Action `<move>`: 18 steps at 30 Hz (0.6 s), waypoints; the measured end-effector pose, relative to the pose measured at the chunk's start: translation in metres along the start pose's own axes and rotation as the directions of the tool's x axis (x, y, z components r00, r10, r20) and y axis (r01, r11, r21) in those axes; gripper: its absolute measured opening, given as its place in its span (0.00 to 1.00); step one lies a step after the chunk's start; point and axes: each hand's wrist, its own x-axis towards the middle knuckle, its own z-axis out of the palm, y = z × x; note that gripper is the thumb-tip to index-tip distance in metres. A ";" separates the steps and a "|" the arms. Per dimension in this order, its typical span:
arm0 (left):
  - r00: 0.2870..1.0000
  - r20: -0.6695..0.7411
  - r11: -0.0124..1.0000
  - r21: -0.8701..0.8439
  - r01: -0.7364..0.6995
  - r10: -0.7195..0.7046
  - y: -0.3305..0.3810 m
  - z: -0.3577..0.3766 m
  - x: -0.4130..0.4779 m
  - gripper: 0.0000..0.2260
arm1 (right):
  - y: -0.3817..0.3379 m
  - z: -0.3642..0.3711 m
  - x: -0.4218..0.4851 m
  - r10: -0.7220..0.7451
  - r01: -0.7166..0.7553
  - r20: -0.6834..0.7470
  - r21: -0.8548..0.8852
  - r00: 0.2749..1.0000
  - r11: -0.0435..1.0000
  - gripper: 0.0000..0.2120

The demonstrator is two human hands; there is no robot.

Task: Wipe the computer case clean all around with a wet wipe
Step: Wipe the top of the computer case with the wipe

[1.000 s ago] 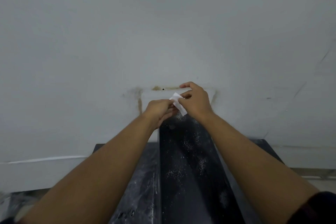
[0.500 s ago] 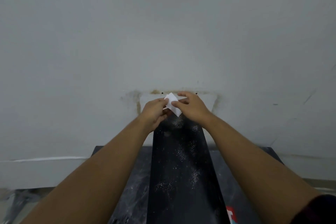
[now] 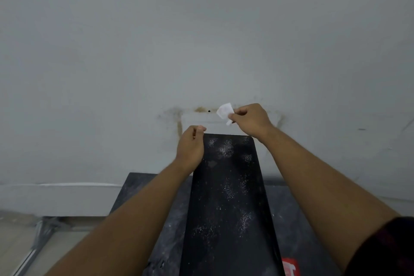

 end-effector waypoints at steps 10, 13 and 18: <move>0.997 -0.077 0.985 -0.172 0.010 -0.024 -0.014 0.008 -0.019 0.24 | 0.016 0.034 -0.007 -0.182 0.302 0.316 -0.389 0.931 0.871 0.12; 0.999 -0.044 0.986 -0.164 -0.016 0.008 -0.020 0.004 -0.026 0.23 | 0.023 0.031 -0.009 -0.196 0.301 0.331 -0.306 0.923 0.903 0.17; 0.998 -0.048 0.995 -0.087 -0.054 0.050 -0.015 0.001 -0.033 0.20 | 0.020 0.028 -0.010 -0.244 0.318 0.271 -0.273 0.931 0.908 0.08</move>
